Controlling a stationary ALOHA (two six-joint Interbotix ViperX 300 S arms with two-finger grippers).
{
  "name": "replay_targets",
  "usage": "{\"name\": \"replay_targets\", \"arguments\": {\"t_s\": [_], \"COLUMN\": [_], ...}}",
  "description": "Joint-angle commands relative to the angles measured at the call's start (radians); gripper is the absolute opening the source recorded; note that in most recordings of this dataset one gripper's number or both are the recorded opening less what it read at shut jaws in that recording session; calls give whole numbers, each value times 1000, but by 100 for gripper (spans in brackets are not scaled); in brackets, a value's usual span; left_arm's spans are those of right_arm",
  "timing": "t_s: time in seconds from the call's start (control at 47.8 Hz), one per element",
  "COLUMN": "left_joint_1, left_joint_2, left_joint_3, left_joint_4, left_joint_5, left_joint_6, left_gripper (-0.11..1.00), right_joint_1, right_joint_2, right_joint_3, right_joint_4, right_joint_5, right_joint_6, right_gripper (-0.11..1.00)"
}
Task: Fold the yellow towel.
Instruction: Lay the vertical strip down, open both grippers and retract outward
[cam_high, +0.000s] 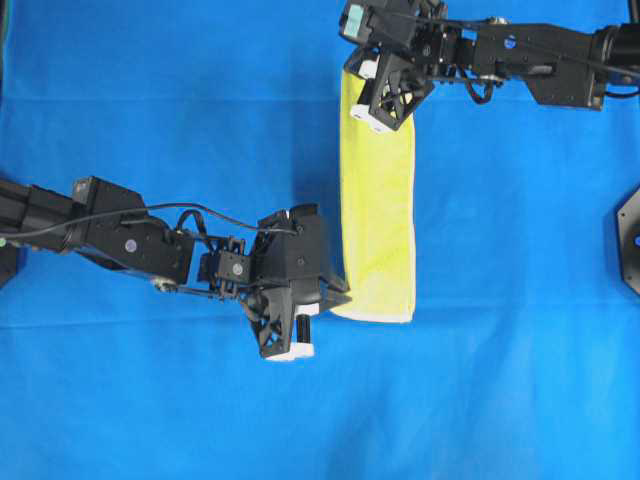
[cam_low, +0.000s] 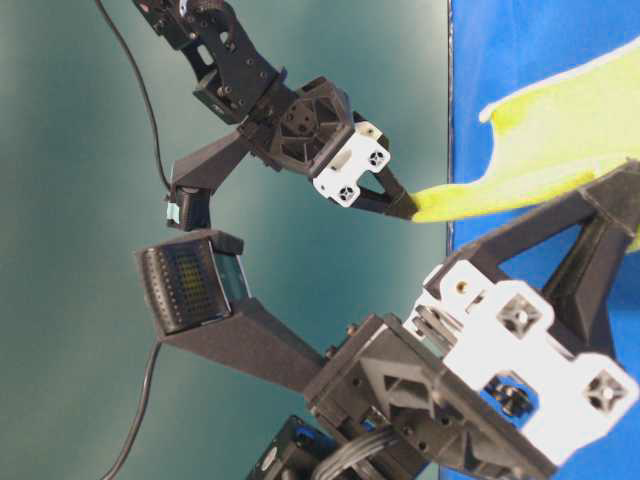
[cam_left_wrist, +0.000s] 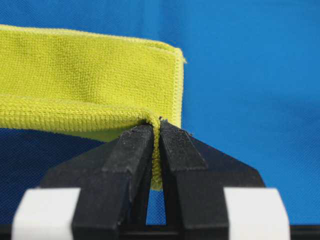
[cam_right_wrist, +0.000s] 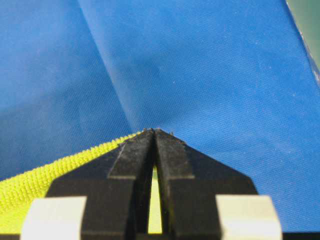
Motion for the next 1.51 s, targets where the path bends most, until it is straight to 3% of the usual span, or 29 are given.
{"name": "replay_targets", "arguments": {"t_s": [0.0, 0.146, 0.23, 0.356, 0.418, 0.46, 0.607, 0.921, 1.172, 1.486], "left_joint_1": [-2, 3, 3, 5, 6, 6, 9, 40, 133, 275], "left_joint_2": [-35, -35, -35, -37, -41, -49, -104, -333, -528, -746], "left_joint_3": [-12, -14, -17, -20, -21, -21, -15, 72, 207, 422], "left_joint_4": [2, 2, 2, 3, 3, 3, 5, 6, 6, 6], "left_joint_5": [-8, -8, -8, -8, -2, 6, 60, 229, 207, 43], "left_joint_6": [2, 2, 2, 6, 8, 8, 12, 29, 114, 178], "left_gripper": [3, 6, 23, 61, 74, 79, 78, 78, 78, 77], "right_joint_1": [-3, 0, 8, 12, 12, 12, 12, 46, 60, 60], "right_joint_2": [-12, -12, -12, -12, -14, -15, -32, -232, -479, -729], "right_joint_3": [-17, -17, -17, -15, -15, -15, -11, 83, 252, 489], "right_joint_4": [-5, -6, -6, -6, -6, -6, -6, -6, 12, 23], "right_joint_5": [-9, -29, -41, -55, -57, -57, -54, -38, -67, -150], "right_joint_6": [-3, -15, -40, -81, -97, -103, -110, -104, -69, 14], "right_gripper": [1, 2, 5, 42, 59, 63, 52, 52, 52, 52]}}
